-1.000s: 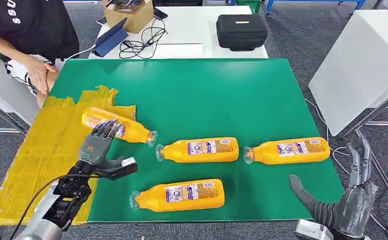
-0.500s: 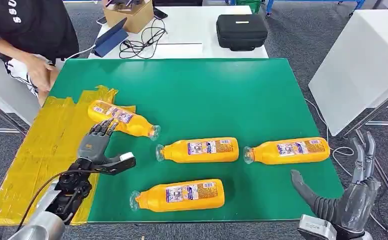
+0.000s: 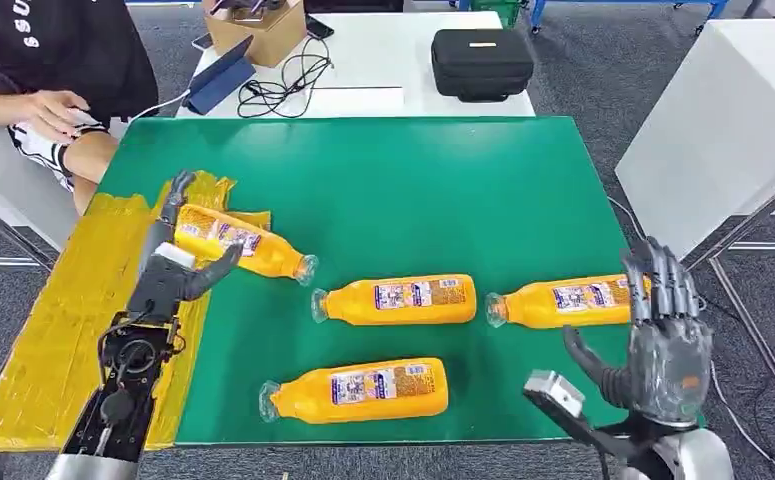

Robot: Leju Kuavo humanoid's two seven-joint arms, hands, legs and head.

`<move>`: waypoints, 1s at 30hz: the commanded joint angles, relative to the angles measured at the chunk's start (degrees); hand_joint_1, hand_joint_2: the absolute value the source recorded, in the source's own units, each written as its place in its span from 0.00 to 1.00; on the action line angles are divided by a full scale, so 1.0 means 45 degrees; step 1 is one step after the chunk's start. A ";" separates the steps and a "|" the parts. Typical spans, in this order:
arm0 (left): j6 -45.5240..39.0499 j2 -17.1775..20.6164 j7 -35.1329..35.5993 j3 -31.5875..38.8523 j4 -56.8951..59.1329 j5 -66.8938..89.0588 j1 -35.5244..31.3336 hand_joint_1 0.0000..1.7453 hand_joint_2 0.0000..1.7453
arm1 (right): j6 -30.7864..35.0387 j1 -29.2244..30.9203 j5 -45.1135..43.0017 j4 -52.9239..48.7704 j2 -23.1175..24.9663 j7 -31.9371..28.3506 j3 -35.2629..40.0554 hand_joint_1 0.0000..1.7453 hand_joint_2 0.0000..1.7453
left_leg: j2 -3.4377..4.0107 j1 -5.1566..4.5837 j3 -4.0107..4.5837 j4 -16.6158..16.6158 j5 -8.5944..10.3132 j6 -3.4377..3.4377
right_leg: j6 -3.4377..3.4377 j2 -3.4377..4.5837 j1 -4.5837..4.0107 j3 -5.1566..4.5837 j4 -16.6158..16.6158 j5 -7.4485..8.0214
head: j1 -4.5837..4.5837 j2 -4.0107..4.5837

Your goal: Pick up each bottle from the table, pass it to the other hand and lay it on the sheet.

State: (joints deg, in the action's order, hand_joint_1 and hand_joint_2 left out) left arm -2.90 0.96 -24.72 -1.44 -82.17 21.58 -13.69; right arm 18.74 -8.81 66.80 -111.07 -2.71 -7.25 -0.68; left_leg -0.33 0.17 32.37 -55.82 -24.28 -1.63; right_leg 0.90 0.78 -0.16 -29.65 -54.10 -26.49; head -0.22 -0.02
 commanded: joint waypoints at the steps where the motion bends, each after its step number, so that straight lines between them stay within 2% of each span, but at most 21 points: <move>1: 0.0194 -0.0154 -0.0175 -0.0156 -0.1723 -0.0905 0.0261 0.00 1.00 | -0.0742 0.1302 -0.0005 0.1981 -0.0914 -0.0063 -0.0991 0.00 1.00 | -0.0018 0.0004 -0.0015 0.0003 -0.0001 -0.0003 | 0.0011 -0.0024 -0.0002 0.0026 0.0015 -0.0002 | 0.0000 0.0000; 4: 0.0173 -0.0124 -0.0197 -0.0171 -0.1700 -0.0922 0.0256 0.00 1.00 | -0.0733 0.1260 0.0029 0.1907 -0.0861 -0.0087 -0.0956 0.00 1.00 | -0.0021 0.0004 -0.0023 0.0003 -0.0005 0.0000 | 0.0008 -0.0025 -0.0002 0.0036 0.0015 -0.0004 | -0.0005 0.0000; 7: 0.0794 -0.0111 -0.0719 -0.0724 -0.1642 -0.1875 0.0504 0.00 1.00 | -0.2195 0.1784 0.0206 0.3309 -0.2189 0.0169 -0.1344 0.00 1.00 | -0.0020 0.0010 -0.0048 0.0000 -0.0019 0.0001 | 0.0015 -0.0030 -0.0011 0.0067 0.0025 -0.0011 | -0.0005 0.0000; 9: 0.1008 -0.0228 -0.0990 -0.1147 -0.1474 -0.2344 0.0611 0.00 1.00 | -0.3091 0.2255 -0.0411 0.4714 -0.3278 -0.0426 -0.1737 0.00 1.00 | -0.0019 0.0004 -0.0034 0.0007 -0.0005 -0.0006 | 0.0018 -0.0024 -0.0008 0.0052 0.0030 0.0004 | -0.0005 0.0000; 12: 0.1229 -0.0153 -0.1322 -0.1450 -0.1528 -0.2814 0.0948 0.00 1.00 | -0.3788 0.2238 -0.1472 0.5881 -0.4810 -0.1279 -0.1994 0.00 1.00 | -0.0043 -0.0004 -0.0026 0.0007 0.0002 -0.0014 | 0.0023 -0.0046 0.0004 0.0048 0.0029 0.0002 | 0.0000 0.0000; 13: 0.1260 -0.0082 -0.1394 -0.1474 -0.1395 -0.2920 0.0939 0.00 1.00 | -0.4081 0.2167 -0.2037 0.6032 -0.5099 -0.1577 -0.2116 0.00 1.00 | -0.0049 0.0003 -0.0062 -0.0003 -0.0016 -0.0020 | 0.0049 -0.0070 -0.0003 0.0106 0.0053 -0.0005 | 0.0000 0.0000; 14: 0.1360 -0.0041 -0.1443 -0.1435 -0.1117 -0.3173 0.0893 0.00 1.00 | -0.4238 0.2213 -0.2268 0.6251 -0.5263 -0.1695 -0.2188 0.00 1.00 | -0.0055 -0.0011 -0.0029 0.0001 -0.0004 -0.0014 | 0.0027 -0.0060 0.0011 0.0061 0.0030 -0.0004 | -0.0005 0.0000; 19: 0.1744 -0.0104 -0.1797 -0.1781 0.0361 -0.3555 0.0165 0.00 1.00 | -0.5179 0.3401 -0.2092 0.8445 -0.5723 -0.1576 -0.0989 0.00 1.00 | -0.0028 -0.0034 -0.0054 0.0010 -0.0007 -0.0003 | 0.0021 -0.0032 0.0039 0.0078 0.0039 0.0005 | 0.0000 0.0000; 23: 0.1865 -0.0191 -0.1832 -0.2398 0.0416 -0.3703 -0.0012 0.00 1.00 | -0.4066 0.3734 -0.1458 0.9704 -0.4936 -0.1151 -0.0382 0.00 1.00 | -0.0039 -0.0025 -0.0042 0.0007 0.0002 -0.0002 | 0.0013 -0.0043 0.0020 0.0065 0.0047 0.0016 | -0.0005 0.0000; 26: 0.1857 -0.0192 -0.1829 -0.2448 0.0405 -0.3726 -0.0002 0.00 1.00 | -0.3925 0.3784 -0.1398 0.9853 -0.4862 -0.1109 -0.0273 0.00 1.00 | -0.0035 -0.0024 -0.0040 0.0007 0.0000 -0.0004 | 0.0012 -0.0034 0.0018 0.0056 0.0036 0.0010 | 0.0000 0.0000; 30: 0.1882 -0.0317 -0.1820 -0.2549 0.0748 -0.3825 -0.0094 0.00 1.00 | -0.3267 0.4486 -0.0833 1.1169 -0.4690 -0.0949 0.0307 0.00 1.00 | -0.0015 -0.0019 -0.0064 0.0009 -0.0015 0.0001 | 0.0018 -0.0024 0.0012 0.0077 0.0041 0.0004 | -0.0005 0.0000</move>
State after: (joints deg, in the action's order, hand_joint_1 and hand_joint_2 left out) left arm 5.38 0.15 -32.96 -10.05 -85.39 4.94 -11.14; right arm 0.96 4.44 60.78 -75.34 -25.83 -12.18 -5.07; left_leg -0.52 0.01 32.38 -55.87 -24.26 -1.71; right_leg 0.95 0.64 -0.04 -29.62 -54.11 -26.47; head -0.24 -0.02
